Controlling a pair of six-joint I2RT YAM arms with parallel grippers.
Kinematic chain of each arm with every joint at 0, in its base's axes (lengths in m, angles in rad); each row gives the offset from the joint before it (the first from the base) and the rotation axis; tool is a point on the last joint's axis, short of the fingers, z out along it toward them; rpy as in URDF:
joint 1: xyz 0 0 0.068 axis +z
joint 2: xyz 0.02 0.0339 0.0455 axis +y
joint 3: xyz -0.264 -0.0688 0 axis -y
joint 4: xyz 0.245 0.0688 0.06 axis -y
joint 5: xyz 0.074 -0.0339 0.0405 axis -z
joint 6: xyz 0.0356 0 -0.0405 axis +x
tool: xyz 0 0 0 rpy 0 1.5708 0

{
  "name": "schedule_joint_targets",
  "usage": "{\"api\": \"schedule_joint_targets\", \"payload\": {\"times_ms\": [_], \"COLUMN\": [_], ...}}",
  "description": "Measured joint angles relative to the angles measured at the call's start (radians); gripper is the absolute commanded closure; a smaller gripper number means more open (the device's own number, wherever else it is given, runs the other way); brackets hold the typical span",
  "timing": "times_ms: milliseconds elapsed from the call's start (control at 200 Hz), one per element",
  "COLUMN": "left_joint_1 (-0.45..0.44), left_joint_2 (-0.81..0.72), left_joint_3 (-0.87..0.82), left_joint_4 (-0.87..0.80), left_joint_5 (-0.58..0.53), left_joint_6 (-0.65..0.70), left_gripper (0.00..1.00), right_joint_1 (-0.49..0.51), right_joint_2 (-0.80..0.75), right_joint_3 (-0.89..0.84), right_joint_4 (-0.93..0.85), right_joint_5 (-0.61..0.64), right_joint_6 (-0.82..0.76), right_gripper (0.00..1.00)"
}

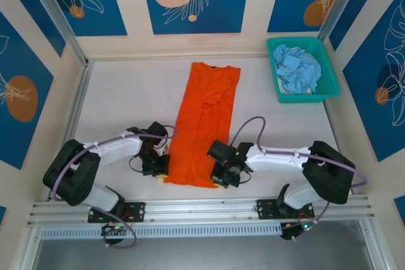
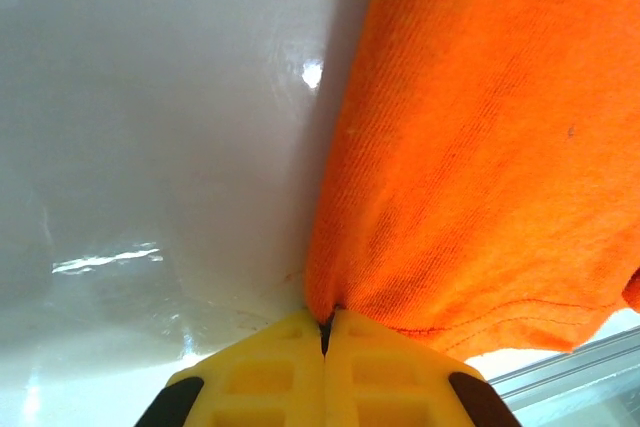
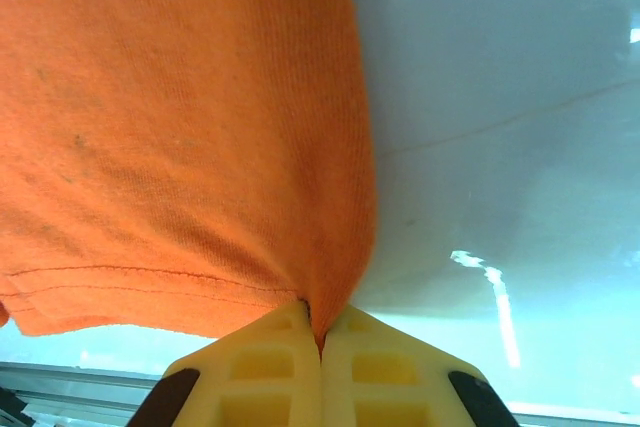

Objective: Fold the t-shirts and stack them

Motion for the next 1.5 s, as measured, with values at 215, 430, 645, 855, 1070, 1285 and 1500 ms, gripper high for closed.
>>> {"api": "schedule_joint_targets", "payload": {"times_ms": [215,430,645,855,1070,1285,1500], "left_joint_1": [-0.043,-0.056,-0.050,0.028,0.137,0.219,0.235], "left_joint_2": [-0.050,-0.109,-0.127,-0.002,0.215,0.443,0.616], "left_joint_3": [-0.002,0.024,0.161,0.409,0.653,0.836,0.993], "left_joint_4": [-0.031,-0.083,-0.117,-0.110,-0.113,-0.116,-0.126], "left_joint_5": [0.021,0.081,0.125,0.166,0.182,0.205,0.211], "left_joint_6": [-0.005,-0.016,-0.046,-0.061,-0.061,-0.077,-0.095], "left_gripper": [1.00,1.00,1.00,1.00,1.00,1.00,1.00], "right_joint_1": [0.069,0.107,-0.013,-0.318,-0.605,-0.745,-0.795], "right_joint_2": [-0.063,-0.195,-0.417,-0.431,-0.210,0.119,0.399], "right_joint_3": [-0.063,-0.115,-0.111,0.005,0.229,0.476,0.713], "right_joint_4": [-0.007,-0.041,-0.099,-0.175,-0.213,-0.244,-0.292], "right_joint_5": [0.008,0.029,0.061,0.026,-0.063,-0.129,-0.152], "right_joint_6": [0.050,0.121,0.143,0.027,-0.167,-0.317,-0.426], "right_gripper": [1.00,1.00,1.00,1.00,1.00,1.00,1.00]}}
